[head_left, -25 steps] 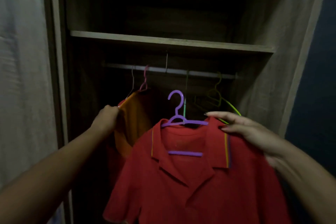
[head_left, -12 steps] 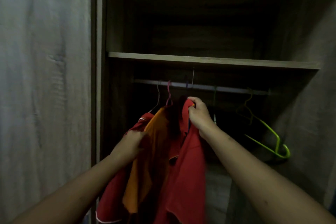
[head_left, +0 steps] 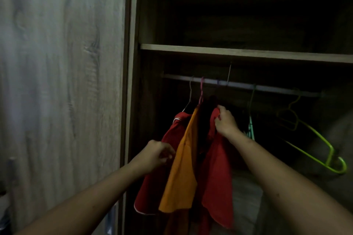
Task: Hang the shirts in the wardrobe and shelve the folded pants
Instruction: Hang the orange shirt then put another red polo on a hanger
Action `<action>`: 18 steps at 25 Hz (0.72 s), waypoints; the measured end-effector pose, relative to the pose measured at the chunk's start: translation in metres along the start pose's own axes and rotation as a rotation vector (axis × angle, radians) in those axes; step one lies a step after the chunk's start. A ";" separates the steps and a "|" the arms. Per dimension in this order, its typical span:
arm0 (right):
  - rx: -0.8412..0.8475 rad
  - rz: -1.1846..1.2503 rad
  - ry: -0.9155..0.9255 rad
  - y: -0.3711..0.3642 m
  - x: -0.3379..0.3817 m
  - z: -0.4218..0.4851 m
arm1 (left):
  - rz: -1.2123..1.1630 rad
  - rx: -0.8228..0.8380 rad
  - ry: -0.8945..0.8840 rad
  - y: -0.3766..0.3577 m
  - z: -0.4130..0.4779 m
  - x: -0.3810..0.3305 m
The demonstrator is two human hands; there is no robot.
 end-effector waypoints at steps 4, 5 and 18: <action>0.071 -0.048 0.016 -0.003 -0.001 0.005 | -0.033 0.031 0.016 -0.005 0.000 0.000; 0.053 -0.027 0.019 -0.002 -0.004 0.006 | -0.038 0.035 0.014 -0.007 0.000 -0.001; -0.065 0.073 0.021 0.001 -0.029 -0.012 | -0.117 0.019 -0.026 -0.027 0.004 -0.024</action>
Point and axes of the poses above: each hand's wrist, its own z-axis towards the middle knuckle, its own y-axis out of the back of the hand, x = y × z, the point moved 4 cm from there along z, towards the middle knuckle, and after that the axes turned 4 degrees about -y, right-handed, at the moved point
